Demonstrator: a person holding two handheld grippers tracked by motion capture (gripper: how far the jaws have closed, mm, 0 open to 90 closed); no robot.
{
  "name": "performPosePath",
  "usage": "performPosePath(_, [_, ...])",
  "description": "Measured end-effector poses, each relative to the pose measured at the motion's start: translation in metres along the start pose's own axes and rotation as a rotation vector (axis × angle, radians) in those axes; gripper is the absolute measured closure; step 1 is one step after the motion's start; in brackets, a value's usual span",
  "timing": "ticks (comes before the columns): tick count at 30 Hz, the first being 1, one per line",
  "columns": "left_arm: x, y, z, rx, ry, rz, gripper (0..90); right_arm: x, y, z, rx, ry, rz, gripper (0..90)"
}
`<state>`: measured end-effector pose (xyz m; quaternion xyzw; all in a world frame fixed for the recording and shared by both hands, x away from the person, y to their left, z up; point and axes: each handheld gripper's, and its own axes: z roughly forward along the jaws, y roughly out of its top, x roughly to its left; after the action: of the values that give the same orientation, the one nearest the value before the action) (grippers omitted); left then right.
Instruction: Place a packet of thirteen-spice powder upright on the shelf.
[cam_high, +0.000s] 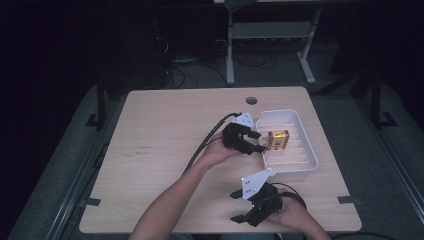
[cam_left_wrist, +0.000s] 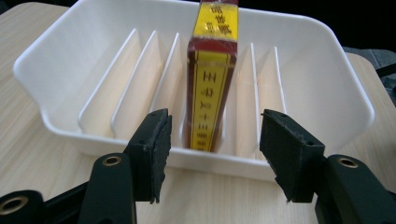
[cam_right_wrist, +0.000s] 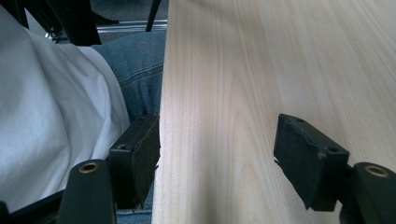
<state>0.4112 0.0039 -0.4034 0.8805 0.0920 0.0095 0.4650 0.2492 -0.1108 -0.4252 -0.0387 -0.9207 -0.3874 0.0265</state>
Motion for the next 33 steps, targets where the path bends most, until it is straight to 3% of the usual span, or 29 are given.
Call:
performPosePath(11, [-0.009, -0.018, -0.024, 0.023, 0.041, 0.012, 41.3, 0.000, 0.000, 0.002, 0.008, 0.001, 0.002, 30.8])
performPosePath(33, [-0.029, -0.056, -0.065, 0.031, 0.082, -0.023, 38.8, 0.000, 0.001, 0.003, 0.016, -0.004, 0.004, 30.8])
